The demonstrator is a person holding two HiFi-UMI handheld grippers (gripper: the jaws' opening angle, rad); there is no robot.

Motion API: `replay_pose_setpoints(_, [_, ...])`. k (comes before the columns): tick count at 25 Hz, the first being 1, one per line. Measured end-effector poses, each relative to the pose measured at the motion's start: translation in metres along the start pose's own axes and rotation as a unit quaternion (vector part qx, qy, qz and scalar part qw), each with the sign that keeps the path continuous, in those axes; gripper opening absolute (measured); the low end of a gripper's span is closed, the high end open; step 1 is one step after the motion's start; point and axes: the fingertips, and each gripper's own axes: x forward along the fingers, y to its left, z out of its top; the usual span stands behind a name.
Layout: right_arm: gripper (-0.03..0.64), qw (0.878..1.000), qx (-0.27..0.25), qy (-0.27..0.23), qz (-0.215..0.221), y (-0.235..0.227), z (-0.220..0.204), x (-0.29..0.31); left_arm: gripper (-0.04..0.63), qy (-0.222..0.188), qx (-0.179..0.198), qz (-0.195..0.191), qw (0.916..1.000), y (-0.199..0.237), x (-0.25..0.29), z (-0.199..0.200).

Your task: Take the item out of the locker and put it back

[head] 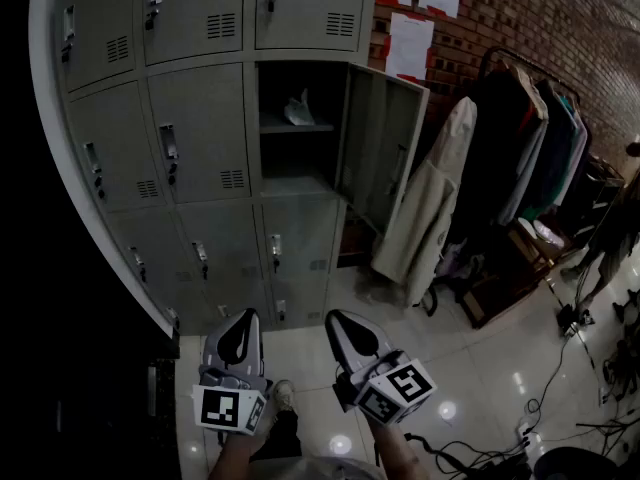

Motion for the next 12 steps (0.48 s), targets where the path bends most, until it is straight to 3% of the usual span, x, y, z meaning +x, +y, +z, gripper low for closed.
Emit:
replay_pose_setpoints(8, [0.002, 1.0, 0.001, -0.013, 0.011, -0.078, 0.015, 0.168, 0.006, -0.018, 0.009, -0.007, 0.9998, 0.108, 0.155, -0.009])
replay_pose_setpoints(12, [0.003, 1.0, -0.018, -0.002, -0.007, -0.121, 0.012, 0.231, 0.006, -0.022, 0.002, -0.005, 0.9997, 0.152, 0.215, -0.019])
